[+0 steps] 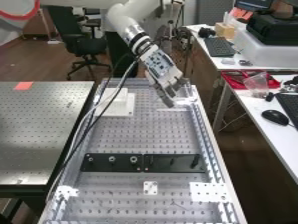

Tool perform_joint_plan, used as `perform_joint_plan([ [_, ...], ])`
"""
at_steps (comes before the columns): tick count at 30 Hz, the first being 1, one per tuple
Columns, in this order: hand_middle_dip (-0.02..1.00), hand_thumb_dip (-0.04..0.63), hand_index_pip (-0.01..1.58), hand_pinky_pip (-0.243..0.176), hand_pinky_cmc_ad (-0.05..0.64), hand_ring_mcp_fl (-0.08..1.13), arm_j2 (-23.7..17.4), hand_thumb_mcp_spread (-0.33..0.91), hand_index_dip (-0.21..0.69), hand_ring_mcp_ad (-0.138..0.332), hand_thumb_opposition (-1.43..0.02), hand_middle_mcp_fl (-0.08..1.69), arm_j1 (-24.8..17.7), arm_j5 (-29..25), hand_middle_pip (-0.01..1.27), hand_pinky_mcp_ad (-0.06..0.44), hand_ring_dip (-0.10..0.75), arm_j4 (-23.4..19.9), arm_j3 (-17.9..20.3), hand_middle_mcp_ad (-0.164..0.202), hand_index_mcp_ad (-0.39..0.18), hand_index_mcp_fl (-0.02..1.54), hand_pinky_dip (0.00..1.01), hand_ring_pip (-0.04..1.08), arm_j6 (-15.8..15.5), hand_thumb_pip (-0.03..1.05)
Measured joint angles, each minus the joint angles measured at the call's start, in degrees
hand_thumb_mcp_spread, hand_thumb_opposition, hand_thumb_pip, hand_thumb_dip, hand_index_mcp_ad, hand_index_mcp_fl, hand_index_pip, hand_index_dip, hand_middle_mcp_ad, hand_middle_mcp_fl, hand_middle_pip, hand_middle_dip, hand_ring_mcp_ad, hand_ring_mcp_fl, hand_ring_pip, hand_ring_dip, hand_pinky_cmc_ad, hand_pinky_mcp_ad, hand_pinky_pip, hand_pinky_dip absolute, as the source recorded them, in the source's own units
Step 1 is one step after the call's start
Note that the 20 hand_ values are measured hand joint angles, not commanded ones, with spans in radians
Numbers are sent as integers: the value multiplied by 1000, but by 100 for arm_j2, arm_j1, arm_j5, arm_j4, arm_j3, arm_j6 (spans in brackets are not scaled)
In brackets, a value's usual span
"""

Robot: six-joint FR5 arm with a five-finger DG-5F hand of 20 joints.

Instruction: Grab the chopstick and place it in the clear container

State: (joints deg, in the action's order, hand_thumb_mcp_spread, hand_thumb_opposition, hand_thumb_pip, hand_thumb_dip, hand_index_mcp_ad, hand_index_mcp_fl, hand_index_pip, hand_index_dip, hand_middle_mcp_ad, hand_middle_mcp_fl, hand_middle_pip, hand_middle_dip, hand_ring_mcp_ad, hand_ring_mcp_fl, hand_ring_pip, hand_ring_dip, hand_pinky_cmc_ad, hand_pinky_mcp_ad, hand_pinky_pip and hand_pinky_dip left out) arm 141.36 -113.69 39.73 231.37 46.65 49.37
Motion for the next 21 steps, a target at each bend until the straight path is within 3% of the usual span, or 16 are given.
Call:
perform_joint_plan([
  [11, 604, 269, 1197, -26, 333, 899, 226, 539, -26, 38, -1082, 983, 10, 58, 658, 152, 456, 291, -273, 21, -134, 759, 536, 255, 197, 628],
  [21, 604, 269, 1203, -26, 340, 853, 281, 520, -10, 24, -1114, 977, 7, 176, 674, 148, 468, 323, -334, 23, -133, 787, 567, 283, 122, 628],
])
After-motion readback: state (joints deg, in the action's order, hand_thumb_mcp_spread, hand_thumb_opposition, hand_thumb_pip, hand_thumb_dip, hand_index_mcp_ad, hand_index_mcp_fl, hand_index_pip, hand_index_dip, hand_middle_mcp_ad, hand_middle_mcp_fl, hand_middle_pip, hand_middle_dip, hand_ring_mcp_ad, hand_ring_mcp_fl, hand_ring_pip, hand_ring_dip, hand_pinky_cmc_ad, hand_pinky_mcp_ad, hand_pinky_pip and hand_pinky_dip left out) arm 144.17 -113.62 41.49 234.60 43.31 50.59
